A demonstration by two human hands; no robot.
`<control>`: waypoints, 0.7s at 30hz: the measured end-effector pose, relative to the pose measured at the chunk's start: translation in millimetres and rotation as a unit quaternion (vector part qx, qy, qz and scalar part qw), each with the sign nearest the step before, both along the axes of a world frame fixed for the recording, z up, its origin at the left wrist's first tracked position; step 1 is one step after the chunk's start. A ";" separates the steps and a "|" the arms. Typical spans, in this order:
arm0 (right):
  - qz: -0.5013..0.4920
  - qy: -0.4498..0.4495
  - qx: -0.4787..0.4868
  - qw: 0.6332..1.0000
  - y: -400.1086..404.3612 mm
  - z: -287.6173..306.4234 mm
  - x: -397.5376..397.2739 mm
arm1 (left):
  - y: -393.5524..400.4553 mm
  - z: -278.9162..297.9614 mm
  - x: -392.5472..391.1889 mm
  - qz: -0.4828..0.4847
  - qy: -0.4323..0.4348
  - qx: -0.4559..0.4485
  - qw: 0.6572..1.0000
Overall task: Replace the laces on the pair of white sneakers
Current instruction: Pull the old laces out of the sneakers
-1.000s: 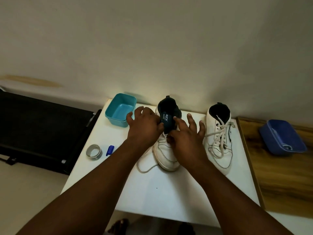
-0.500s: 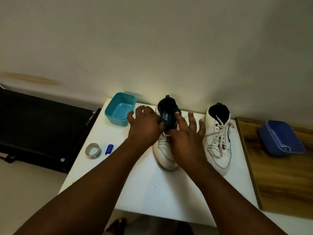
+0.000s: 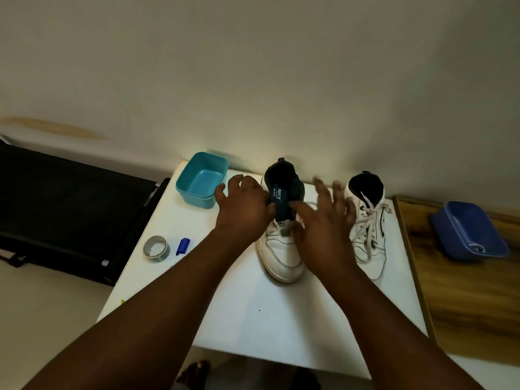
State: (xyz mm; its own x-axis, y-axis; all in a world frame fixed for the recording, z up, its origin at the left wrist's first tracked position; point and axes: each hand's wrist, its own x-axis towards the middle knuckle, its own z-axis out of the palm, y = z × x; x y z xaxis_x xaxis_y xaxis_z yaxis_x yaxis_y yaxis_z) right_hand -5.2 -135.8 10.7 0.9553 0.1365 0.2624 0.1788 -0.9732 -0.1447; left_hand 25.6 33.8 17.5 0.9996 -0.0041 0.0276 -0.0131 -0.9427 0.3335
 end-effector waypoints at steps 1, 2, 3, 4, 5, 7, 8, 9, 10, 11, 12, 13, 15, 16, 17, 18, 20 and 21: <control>0.031 0.013 -0.016 0.999 7.7 -2.8 0.0 | 0.5 0.2 0.0 0.000 0.004 -0.003 1.000; 0.043 0.027 -0.022 0.998 12.8 -6.2 0.0 | 1.4 0.4 0.1 0.001 0.008 -0.005 1.000; 0.040 0.040 -0.018 0.998 14.5 -8.1 -0.3 | 2.2 0.5 0.3 0.002 0.009 -0.004 1.000; 0.028 0.049 -0.011 0.998 13.7 -8.4 -0.5 | 2.9 1.0 0.4 0.001 0.008 -0.001 1.000; 0.012 0.048 -0.012 0.999 11.1 -6.6 -0.7 | 2.9 1.1 0.4 0.001 0.006 0.006 1.000; -0.037 0.020 -0.026 0.999 1.0 1.2 -0.5 | 1.8 2.0 0.7 -0.003 0.000 0.021 1.000; -0.068 0.001 -0.030 0.997 -5.6 6.2 -0.1 | 1.4 2.4 0.6 -0.004 -0.002 0.027 1.000; -0.100 -0.015 -0.032 0.994 -13.0 10.7 0.6 | 1.0 2.3 0.4 -0.004 -0.005 0.031 1.000; -0.130 -0.023 -0.030 0.991 -20.8 15.0 1.5 | 1.5 2.1 0.1 -0.002 -0.007 0.033 0.999; -0.153 -0.028 -0.022 0.988 -28.3 18.2 2.1 | 2.3 1.5 -0.1 0.001 -0.008 0.034 0.999; -0.163 -0.027 -0.008 0.986 -33.3 20.2 2.5 | 3.5 0.8 0.0 0.006 -0.009 0.033 0.999; -0.160 -0.025 0.002 0.987 -35.0 21.4 2.3 | 4.9 0.4 0.3 0.011 -0.009 0.030 0.999; -0.135 -0.018 0.001 0.991 -29.2 19.4 -1.1 | 6.4 0.5 0.5 0.019 -0.007 0.021 1.000; -0.124 -0.011 -0.003 0.992 -24.0 17.4 -3.3 | 6.3 0.8 0.4 0.022 -0.006 0.020 1.000; -0.120 -0.003 -0.005 0.993 -19.5 15.9 -4.7 | 5.7 0.9 -0.1 0.023 -0.007 0.026 0.999; -0.122 0.008 -0.005 0.992 -17.4 15.6 -5.0 | 4.9 0.5 -1.5 0.025 -0.013 0.034 0.999; -0.129 0.027 0.005 0.991 -19.9 18.6 -3.7 | 2.7 -0.7 -4.6 0.033 -0.040 0.040 0.998; -0.126 0.033 0.035 0.991 -22.5 21.8 -3.0 | 1.8 -0.7 -5.7 0.037 -0.058 0.035 0.997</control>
